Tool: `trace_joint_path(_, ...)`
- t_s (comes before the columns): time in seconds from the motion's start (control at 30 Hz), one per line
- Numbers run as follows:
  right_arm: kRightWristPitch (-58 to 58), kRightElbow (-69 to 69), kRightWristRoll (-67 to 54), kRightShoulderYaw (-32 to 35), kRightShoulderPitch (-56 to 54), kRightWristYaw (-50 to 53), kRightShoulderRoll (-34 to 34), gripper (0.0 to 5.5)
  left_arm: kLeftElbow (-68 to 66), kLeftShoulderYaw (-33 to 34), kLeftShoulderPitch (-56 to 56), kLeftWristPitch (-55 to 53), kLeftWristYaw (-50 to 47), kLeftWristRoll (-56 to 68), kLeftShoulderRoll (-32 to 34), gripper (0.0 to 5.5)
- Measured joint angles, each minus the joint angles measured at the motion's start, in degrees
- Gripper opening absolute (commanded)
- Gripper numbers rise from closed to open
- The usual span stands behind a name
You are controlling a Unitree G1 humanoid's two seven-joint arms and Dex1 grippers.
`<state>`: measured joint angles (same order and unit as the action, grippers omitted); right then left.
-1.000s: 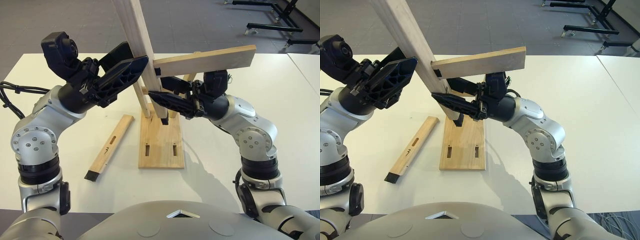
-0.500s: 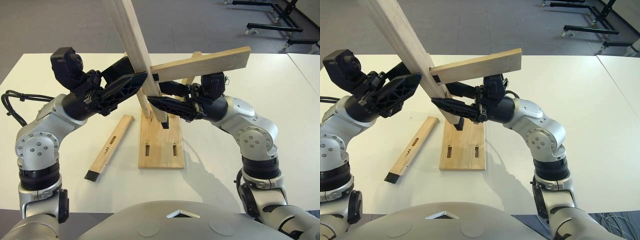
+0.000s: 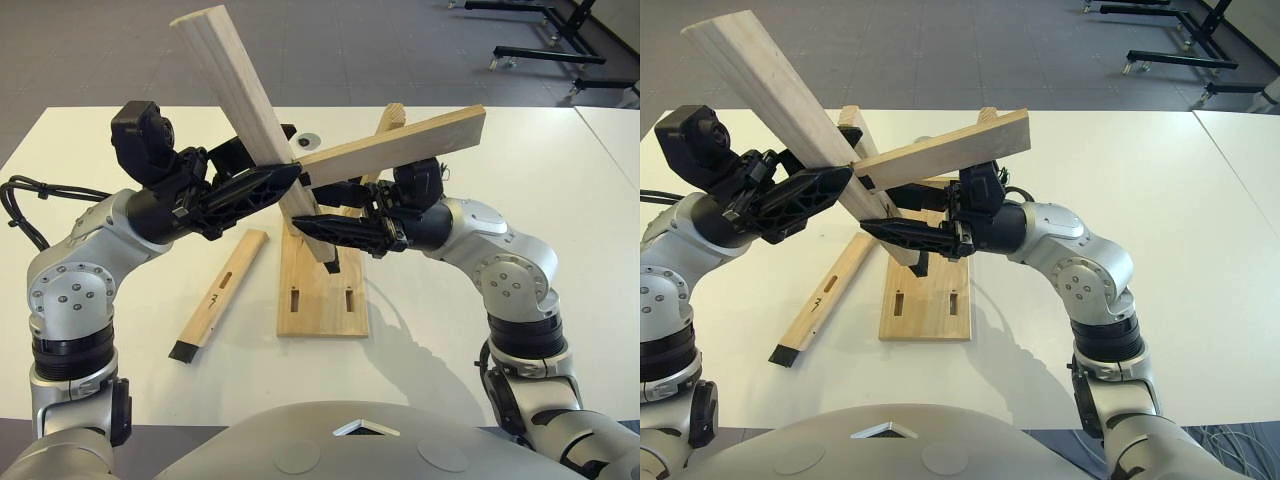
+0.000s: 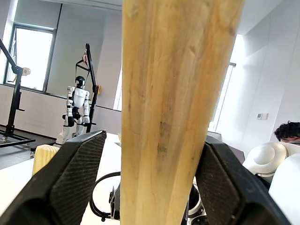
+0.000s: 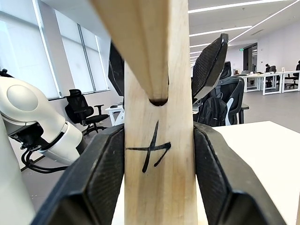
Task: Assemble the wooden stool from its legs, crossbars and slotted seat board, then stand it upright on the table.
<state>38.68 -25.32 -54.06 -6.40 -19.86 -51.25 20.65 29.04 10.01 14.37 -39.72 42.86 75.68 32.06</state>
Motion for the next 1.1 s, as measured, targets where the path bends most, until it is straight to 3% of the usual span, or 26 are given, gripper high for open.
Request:
trace_joint_path(0.9,0.12,1.24,0.06,-0.89,0.0,0.27,1.03,2.05,2.7,-0.99,3.79,3.75,-4.76,-7.86,-2.88,3.14)
trace_joint_path(1.1,0.53,1.95,0.07,-0.93,-0.04,0.07,1.31,2.05,1.65,0.87,3.86,5.11,-1.51,-9.91,-0.85,3.14)
